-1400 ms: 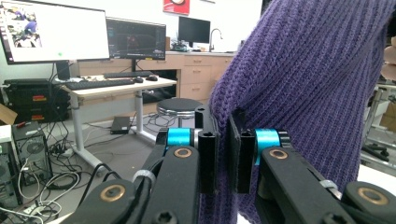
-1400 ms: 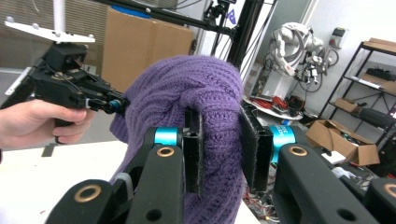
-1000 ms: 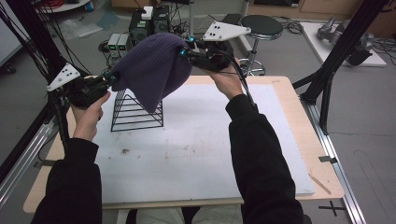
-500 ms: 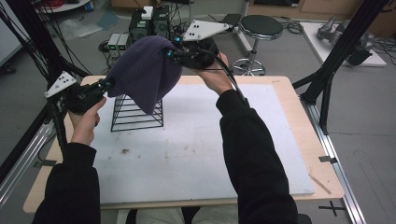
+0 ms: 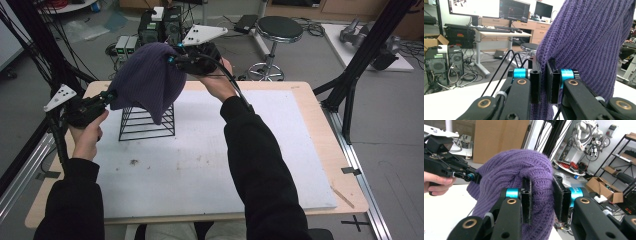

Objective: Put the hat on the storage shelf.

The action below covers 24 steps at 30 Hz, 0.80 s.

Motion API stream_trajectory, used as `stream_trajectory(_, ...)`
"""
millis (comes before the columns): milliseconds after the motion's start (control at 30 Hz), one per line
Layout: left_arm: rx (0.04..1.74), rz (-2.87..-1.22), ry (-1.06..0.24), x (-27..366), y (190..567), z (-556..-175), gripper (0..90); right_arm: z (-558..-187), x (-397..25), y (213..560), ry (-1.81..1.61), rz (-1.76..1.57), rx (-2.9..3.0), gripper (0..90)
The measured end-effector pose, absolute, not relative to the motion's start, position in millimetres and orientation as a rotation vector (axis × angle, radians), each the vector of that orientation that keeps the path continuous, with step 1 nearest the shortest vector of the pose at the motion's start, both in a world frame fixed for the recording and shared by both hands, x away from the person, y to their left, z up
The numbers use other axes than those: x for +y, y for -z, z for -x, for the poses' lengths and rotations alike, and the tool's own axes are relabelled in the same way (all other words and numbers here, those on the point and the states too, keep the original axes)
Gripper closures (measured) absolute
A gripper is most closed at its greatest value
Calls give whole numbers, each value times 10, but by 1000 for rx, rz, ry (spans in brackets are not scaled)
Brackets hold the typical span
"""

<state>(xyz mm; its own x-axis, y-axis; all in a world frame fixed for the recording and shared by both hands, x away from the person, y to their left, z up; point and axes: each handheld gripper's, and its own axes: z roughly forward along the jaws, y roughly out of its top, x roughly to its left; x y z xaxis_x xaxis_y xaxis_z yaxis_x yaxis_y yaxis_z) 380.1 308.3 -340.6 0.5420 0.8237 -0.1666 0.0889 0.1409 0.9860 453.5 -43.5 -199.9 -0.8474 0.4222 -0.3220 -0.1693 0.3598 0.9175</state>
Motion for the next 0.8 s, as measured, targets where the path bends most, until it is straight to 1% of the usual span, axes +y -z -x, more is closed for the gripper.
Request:
stream_trajectory(200, 881, -1347, -640, 3112, 3455, -3778, 841, -4544, -390, 2019, -1518, -215, 2113, 719)
stream_trajectory(500, 900, -1348, -637, 3130, 3623, -3776, 840, -4566, -309, 2086, -1465, -215, 2133, 716)
stream_trajectory(800, 940, -1371, -633, 3228, 3785, -3740, 840, -4571, -185, 2176, -1449, -202, 2187, 704)
